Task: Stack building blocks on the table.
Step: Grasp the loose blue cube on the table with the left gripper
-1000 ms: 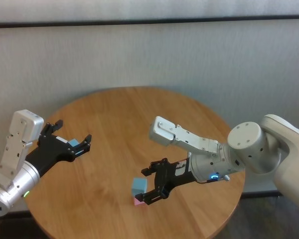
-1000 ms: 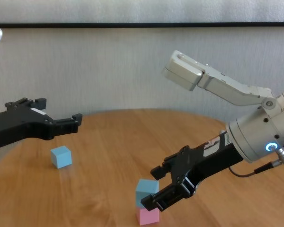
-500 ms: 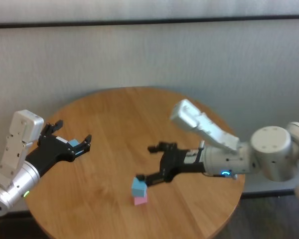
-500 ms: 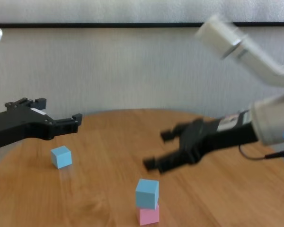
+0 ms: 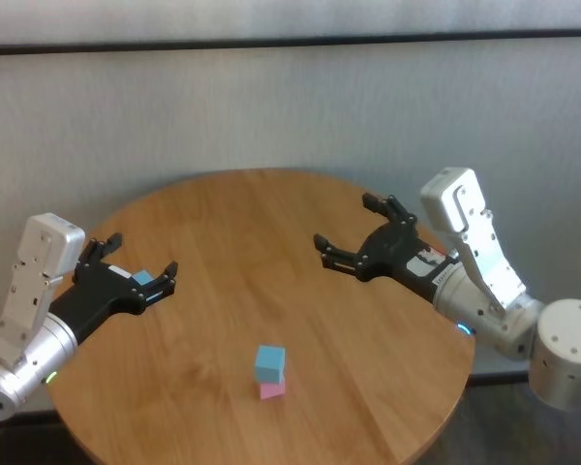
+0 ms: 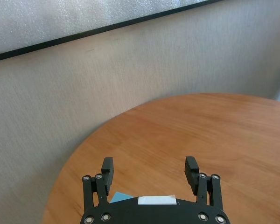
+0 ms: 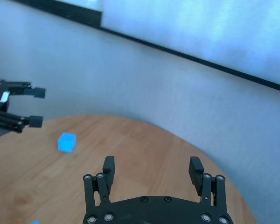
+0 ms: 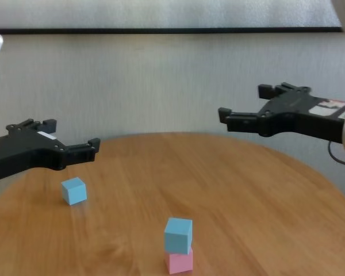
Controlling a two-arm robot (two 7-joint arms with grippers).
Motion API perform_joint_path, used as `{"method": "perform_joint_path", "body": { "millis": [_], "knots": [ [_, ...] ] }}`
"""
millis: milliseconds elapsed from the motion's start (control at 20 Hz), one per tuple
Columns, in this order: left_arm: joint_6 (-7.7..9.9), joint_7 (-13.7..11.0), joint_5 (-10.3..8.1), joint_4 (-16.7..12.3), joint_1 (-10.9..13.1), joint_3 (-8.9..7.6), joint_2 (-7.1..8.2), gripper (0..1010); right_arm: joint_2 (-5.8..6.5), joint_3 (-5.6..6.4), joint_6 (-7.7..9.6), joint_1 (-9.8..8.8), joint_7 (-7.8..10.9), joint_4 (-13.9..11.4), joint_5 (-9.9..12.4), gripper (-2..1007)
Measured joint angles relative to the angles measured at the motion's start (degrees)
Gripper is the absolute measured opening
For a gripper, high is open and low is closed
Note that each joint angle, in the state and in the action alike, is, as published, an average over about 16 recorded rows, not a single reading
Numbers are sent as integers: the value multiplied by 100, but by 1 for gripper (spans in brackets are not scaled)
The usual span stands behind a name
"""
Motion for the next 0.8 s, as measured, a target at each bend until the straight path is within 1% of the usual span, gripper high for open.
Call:
{"method": "perform_joint_path", "body": {
  "millis": [50, 150, 200, 250, 450, 800],
  "knots": [
    [0, 0, 0, 0, 0, 0, 0, 1000, -14, 74, -72, -80, -146, -41, -14, 1001],
    [0, 0, 0, 0, 0, 0, 0, 1000, -47, 182, -161, -202, -370, -94, -51, 1001],
    [0, -1, 0, 0, 0, 0, 0, 1000, -63, 225, -193, -251, -455, -114, -69, 1001],
    [6, -4, -2, -1, 0, -1, 0, 1000, -74, 250, -204, -279, -496, -126, -76, 1001],
    [97, -38, 6, -32, -11, 3, 10, 1000, -93, 287, -201, -318, -540, -142, -77, 1001],
    [322, -198, 113, -36, -133, 22, 83, 1000, -90, 240, -190, -275, -528, -114, -93, 1001]
  ]
}}
